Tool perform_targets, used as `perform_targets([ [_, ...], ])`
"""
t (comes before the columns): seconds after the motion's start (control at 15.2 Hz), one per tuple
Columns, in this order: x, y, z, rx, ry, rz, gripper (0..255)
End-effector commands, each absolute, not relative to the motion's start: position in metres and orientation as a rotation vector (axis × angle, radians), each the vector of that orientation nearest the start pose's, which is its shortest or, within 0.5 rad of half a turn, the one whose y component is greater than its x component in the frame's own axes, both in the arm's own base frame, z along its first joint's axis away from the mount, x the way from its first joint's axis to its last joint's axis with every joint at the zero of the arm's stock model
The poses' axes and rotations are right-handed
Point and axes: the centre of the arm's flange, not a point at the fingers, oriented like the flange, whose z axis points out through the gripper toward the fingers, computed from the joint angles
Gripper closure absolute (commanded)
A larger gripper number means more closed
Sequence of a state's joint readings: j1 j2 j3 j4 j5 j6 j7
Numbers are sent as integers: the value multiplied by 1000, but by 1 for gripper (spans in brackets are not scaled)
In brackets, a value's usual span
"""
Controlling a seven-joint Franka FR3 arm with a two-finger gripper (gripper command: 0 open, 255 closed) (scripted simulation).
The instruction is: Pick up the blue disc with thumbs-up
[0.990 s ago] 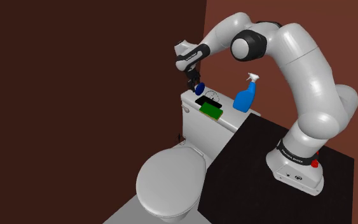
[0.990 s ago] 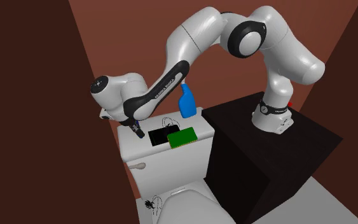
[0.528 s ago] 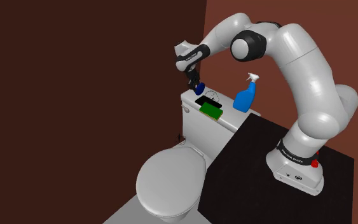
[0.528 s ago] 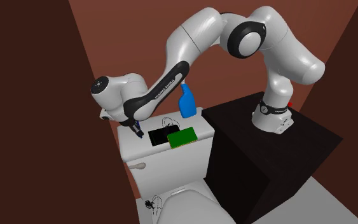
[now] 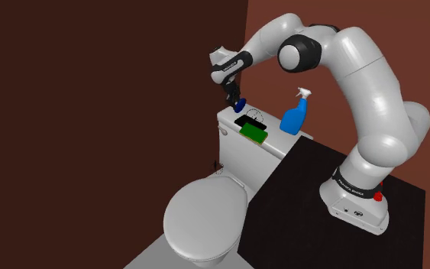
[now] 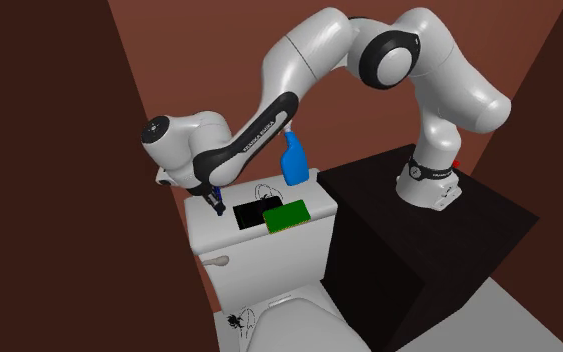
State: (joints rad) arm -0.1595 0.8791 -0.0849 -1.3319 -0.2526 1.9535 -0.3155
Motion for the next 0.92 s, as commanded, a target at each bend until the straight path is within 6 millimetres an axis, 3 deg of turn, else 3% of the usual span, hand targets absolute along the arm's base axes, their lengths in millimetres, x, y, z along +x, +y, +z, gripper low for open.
perform_targets([
  [0.0,691,-177,196,-3285,-361,543,255],
  [0.73,691,-177,255,-3285,-361,543,255],
  [0.86,691,-177,255,-3285,-361,543,255],
])
